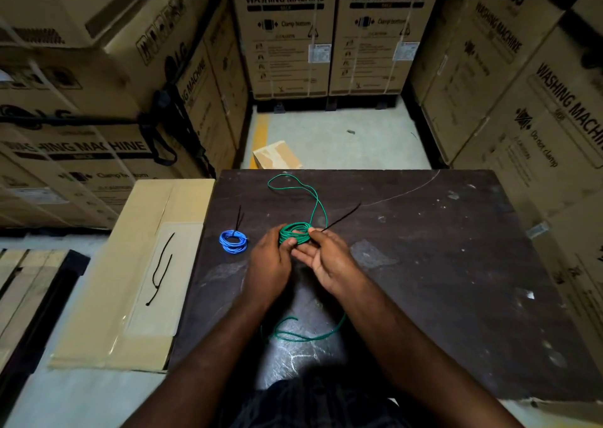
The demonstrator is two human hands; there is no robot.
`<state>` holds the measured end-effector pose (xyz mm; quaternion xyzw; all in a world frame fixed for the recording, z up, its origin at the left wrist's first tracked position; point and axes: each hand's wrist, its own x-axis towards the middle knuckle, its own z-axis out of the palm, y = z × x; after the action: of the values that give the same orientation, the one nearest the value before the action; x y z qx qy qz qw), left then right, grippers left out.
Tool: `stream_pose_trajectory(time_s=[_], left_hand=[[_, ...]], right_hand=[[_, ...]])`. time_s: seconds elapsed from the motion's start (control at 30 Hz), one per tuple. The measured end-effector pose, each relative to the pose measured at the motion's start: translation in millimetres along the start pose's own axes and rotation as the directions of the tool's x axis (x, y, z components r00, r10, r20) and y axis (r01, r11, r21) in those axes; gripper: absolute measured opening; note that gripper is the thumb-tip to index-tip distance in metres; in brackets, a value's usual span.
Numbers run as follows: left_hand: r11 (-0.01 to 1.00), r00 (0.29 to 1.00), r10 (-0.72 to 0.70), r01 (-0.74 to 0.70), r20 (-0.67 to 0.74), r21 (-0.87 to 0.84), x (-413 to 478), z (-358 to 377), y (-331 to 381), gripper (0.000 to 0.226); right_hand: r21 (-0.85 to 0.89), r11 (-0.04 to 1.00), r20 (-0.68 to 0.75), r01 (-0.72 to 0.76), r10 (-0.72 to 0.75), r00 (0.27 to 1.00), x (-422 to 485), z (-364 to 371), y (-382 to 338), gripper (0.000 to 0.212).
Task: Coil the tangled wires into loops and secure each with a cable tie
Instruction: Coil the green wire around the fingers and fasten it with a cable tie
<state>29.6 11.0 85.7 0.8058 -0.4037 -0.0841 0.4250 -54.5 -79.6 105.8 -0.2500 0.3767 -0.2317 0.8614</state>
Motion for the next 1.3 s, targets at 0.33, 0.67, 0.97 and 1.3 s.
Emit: stream_pose_trajectory(time_s=[0.33, 0.67, 0.97, 1.3], left_hand=[[0.99, 0.99, 0.139, -0.139, 0.019, 0.015, 5.7, -13.3, -5.6, 0.059], [0.995, 0.996, 0.071, -0.068, -0.045, 0.07, 2.7, -16.9, -14.2, 0.045], [0.999, 0.996, -0.031, 0.028, -0.089, -0.03, 5.6, -23.4, -12.6, 0.04], [0.99, 0.997, -0.078, 0.079, 0.01, -0.117, 12.2, -34.9, -34.3, 0.046]], right_hand=[[-0.069, 0.997, 0.08, 0.019, -0.014, 0.997, 1.5, 5.6, -4.4, 0.016], [-0.044, 0.999, 0.107, 0.009, -0.004, 0.994, 3.2, 19.8, 6.5, 0.015], [-0.191, 0.982, 0.075, -0.002, 0.017, 0.997, 10.7, 22.0, 21.2, 0.008], [-0.224, 0.974, -0.003, 0.001, -0.001, 1.0, 25.4, 28.4, 25.0, 0.009]])
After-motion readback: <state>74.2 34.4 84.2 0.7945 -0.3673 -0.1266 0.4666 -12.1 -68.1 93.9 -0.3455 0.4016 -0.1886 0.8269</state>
